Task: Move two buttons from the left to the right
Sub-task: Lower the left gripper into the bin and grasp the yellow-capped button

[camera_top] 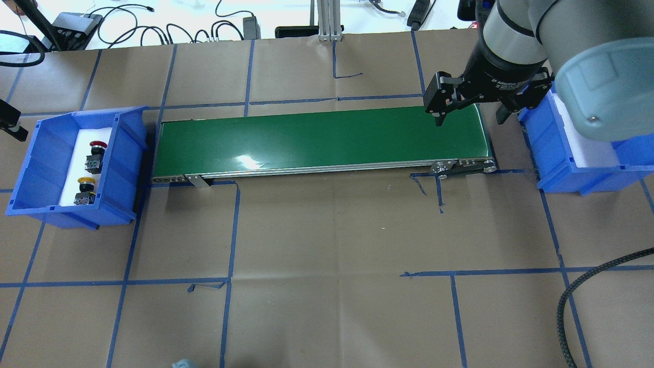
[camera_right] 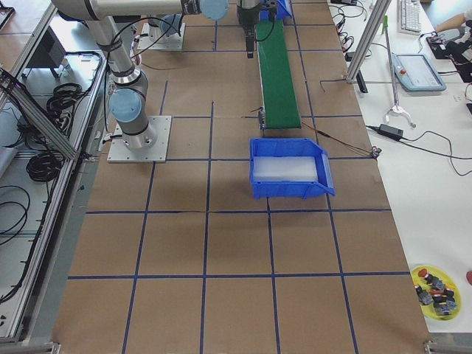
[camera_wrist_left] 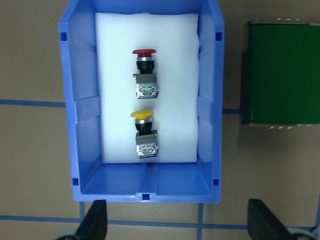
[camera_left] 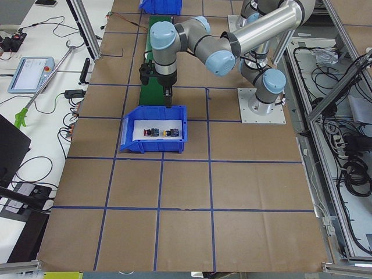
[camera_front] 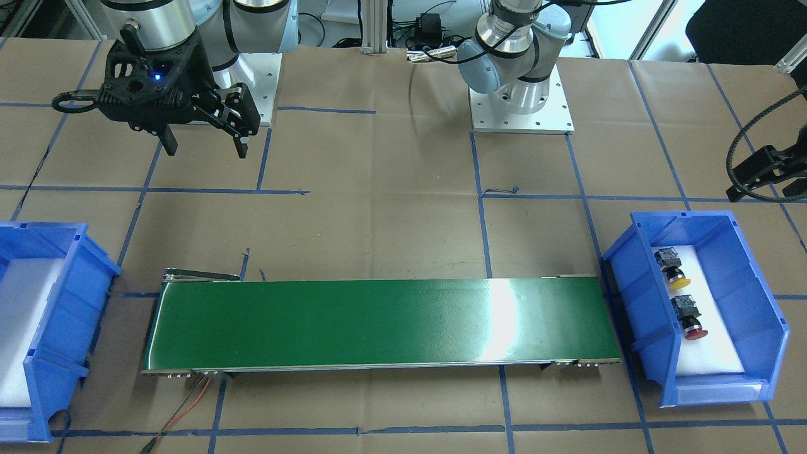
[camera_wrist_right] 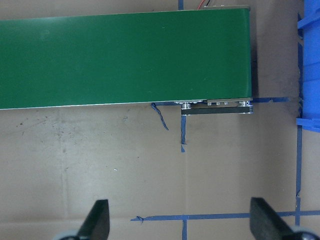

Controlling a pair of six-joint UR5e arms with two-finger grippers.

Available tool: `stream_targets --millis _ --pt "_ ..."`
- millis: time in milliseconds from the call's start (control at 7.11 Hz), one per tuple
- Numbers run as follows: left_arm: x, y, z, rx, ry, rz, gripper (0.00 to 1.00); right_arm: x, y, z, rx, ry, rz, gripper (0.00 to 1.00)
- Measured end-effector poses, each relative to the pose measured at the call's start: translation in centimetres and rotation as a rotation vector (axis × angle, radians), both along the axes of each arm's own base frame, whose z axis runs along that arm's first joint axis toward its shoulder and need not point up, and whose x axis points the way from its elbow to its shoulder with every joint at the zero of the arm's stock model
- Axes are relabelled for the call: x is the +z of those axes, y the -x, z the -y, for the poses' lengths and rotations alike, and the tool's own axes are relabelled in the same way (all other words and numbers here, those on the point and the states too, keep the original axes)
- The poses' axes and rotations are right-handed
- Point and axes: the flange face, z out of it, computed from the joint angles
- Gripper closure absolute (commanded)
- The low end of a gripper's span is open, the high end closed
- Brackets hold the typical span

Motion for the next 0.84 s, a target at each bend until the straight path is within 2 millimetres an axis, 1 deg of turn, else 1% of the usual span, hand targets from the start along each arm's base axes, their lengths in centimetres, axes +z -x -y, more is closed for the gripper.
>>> stream_targets --millis 141,281,844 --pt "-1.0 -1.1 -0.6 0.005 -0.006 -0.006 0.00 0.0 0.0 0.0 0.000 0.000 0.000 0.00" --pt "-2.3 -1.4 -1.1 0.007 -0.013 -0.012 0.00 0.0 0.0 0.0 0.000 -0.001 0.000 0.00" --pt "-8.5 -0.4 -2.6 -0.066 0.018 0.009 0.00 0.0 0.0 0.0 0.001 0.001 0.000 0.00"
